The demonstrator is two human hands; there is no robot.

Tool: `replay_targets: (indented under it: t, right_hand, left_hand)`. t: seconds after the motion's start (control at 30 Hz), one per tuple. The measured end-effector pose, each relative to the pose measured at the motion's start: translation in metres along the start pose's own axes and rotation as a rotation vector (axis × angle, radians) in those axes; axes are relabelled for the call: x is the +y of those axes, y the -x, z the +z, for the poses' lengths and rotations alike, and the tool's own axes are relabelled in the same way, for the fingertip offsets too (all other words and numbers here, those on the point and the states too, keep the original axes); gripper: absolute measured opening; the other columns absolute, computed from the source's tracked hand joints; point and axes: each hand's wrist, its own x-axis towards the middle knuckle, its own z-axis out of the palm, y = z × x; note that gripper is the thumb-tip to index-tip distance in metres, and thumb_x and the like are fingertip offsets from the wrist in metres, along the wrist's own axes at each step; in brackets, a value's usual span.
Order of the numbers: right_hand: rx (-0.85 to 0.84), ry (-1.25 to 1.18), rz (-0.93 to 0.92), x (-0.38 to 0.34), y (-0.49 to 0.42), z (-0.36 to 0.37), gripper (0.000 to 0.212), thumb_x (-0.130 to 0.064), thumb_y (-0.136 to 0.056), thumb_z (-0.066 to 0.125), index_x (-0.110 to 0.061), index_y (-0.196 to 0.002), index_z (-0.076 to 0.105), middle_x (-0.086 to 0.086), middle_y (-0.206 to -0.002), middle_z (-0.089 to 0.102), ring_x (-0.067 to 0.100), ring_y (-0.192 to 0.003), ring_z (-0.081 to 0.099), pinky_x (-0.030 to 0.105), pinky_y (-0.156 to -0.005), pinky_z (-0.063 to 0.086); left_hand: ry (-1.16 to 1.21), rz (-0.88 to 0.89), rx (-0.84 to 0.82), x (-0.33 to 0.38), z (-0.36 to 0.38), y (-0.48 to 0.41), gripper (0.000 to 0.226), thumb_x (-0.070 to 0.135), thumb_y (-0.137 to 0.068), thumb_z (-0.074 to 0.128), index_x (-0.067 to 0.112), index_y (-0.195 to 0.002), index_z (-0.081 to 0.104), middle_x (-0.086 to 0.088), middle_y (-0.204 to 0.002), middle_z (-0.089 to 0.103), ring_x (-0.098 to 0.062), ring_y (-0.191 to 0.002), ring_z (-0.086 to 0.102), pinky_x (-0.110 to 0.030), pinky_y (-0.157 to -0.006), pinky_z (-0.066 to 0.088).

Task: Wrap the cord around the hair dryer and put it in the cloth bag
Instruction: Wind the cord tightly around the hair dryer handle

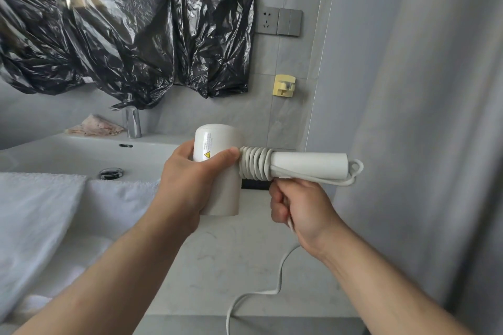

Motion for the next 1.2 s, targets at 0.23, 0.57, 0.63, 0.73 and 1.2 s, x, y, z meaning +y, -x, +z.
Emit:
replay_targets:
  t: [0.23, 0.57, 0.63, 0.73, 1.2]
  right_hand:
    - [0.009, 0.255, 0.035, -0.005, 0.009, 0.013, 0.021, -0.016, -0.103, 0.040, -0.005, -0.093, 0.055, 0.000, -0.061, 0.049, 0.009, -0.039, 0.035, 0.022, -0.040, 0.028]
    - [-0.076, 1.014, -0.176, -0.032, 0.013, 0.002, 0.038, -0.027, -0.096, 0.050, 0.001, -0.071, 0.047, 0.005, -0.057, 0.039, 0.018, -0.052, 0.034, 0.032, -0.051, 0.030]
    - [-0.061, 1.139, -0.209, -0.038, 0.011, -0.003, 0.036, -0.030, -0.094, 0.053, -0.004, -0.069, 0.052, 0.006, -0.057, 0.050, 0.025, -0.053, 0.045, 0.033, -0.053, 0.039]
    - [-0.064, 1.262, -0.254, -0.051, 0.011, -0.004, 0.027, -0.031, -0.093, 0.057, -0.015, -0.072, 0.062, 0.002, -0.065, 0.062, 0.024, -0.064, 0.058, 0.034, -0.058, 0.047]
    - [-0.108, 1.018, -0.316, -0.060, 0.008, -0.021, 0.014, -0.027, -0.073, 0.083, -0.036, -0.065, 0.075, -0.023, -0.074, 0.071, -0.006, -0.075, 0.066, 0.006, -0.065, 0.046]
  left_hand:
    - [-0.004, 0.084, 0.157, 0.002, 0.004, 0.003, 0.041, 0.030, -0.070, 0.087, 0.023, -0.104, 0.065, -0.008, -0.096, 0.072, -0.021, -0.074, 0.068, -0.038, -0.058, 0.060]
    - [-0.405, 0.378, 0.245, 0.006, -0.001, 0.007, 0.049, 0.045, -0.060, 0.082, 0.034, -0.099, 0.055, 0.013, -0.081, 0.065, -0.011, -0.077, 0.063, -0.041, -0.069, 0.056]
    - [-0.504, 0.425, 0.219, 0.009, -0.001, 0.011, 0.052, 0.046, -0.061, 0.082, 0.035, -0.102, 0.052, 0.014, -0.083, 0.063, -0.014, -0.078, 0.062, -0.039, -0.068, 0.054]
    - [-0.609, 0.457, 0.169, 0.013, -0.002, 0.011, 0.054, 0.049, -0.060, 0.082, 0.033, -0.102, 0.052, 0.012, -0.083, 0.063, -0.017, -0.078, 0.061, -0.041, -0.067, 0.054]
    - [-0.511, 0.392, -0.137, 0.019, -0.015, -0.007, 0.062, 0.049, -0.051, 0.085, 0.037, -0.107, 0.063, 0.010, -0.091, 0.071, -0.016, -0.085, 0.068, -0.048, -0.078, 0.059]
